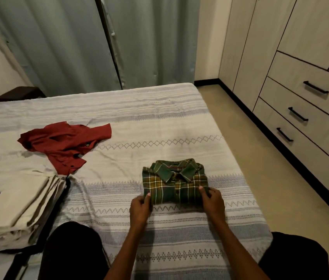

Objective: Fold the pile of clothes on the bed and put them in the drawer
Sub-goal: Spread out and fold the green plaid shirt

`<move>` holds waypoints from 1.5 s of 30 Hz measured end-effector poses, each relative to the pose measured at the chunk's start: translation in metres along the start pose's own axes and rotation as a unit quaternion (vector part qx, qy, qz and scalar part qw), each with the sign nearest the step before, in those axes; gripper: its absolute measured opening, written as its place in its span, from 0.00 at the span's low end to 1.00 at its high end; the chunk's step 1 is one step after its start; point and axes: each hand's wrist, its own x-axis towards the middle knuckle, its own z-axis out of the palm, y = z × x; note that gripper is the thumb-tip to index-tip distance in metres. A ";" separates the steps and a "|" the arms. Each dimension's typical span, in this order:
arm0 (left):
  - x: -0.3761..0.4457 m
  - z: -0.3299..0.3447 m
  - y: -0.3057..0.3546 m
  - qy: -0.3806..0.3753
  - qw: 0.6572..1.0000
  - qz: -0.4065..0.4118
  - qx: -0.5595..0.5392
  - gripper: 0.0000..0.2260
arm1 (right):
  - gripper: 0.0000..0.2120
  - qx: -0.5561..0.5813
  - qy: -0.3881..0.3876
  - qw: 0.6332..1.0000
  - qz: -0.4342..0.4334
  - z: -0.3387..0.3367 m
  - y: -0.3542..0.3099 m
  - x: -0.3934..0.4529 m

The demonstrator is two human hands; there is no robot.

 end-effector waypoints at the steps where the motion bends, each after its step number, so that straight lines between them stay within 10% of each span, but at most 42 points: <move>1: -0.001 0.001 0.004 0.024 1.000 0.007 0.016 0.14 | 0.28 -0.025 0.021 0.999 -0.015 0.003 -0.001 0.002; 4: 0.006 0.005 0.015 0.101 0.974 0.105 0.176 0.19 | 0.24 -0.076 0.088 0.985 -0.129 0.009 -0.017 0.003; 8: 0.028 0.026 0.023 -0.050 0.906 0.251 0.336 0.27 | 0.33 -0.224 0.039 0.935 -0.272 0.029 -0.040 0.014; 15: 0.075 0.053 0.009 -0.142 0.824 0.270 0.478 0.38 | 0.39 -0.393 -0.089 0.887 -0.224 0.059 -0.027 0.046; 27: 0.099 0.051 -0.001 -0.212 0.862 0.252 0.386 0.28 | 0.33 -0.314 -0.092 0.914 -0.241 0.059 -0.016 0.056; 30: 0.080 0.042 -0.001 -0.094 0.924 0.242 0.280 0.32 | 0.37 -0.164 -0.034 0.964 -0.205 0.042 -0.011 0.036; 33: 0.064 0.040 0.000 0.026 0.981 0.057 0.186 0.34 | 0.44 -0.092 0.027 0.992 -0.077 0.031 -0.011 0.012; 40: 0.085 -0.009 0.047 -0.175 0.964 -0.198 0.018 0.11 | 0.18 0.231 -0.169 0.938 0.198 0.005 -0.043 0.026; 45: 0.068 -0.056 0.056 -0.132 0.983 -0.125 0.015 0.12 | 0.12 0.235 -0.196 0.937 0.165 0.032 -0.069 0.003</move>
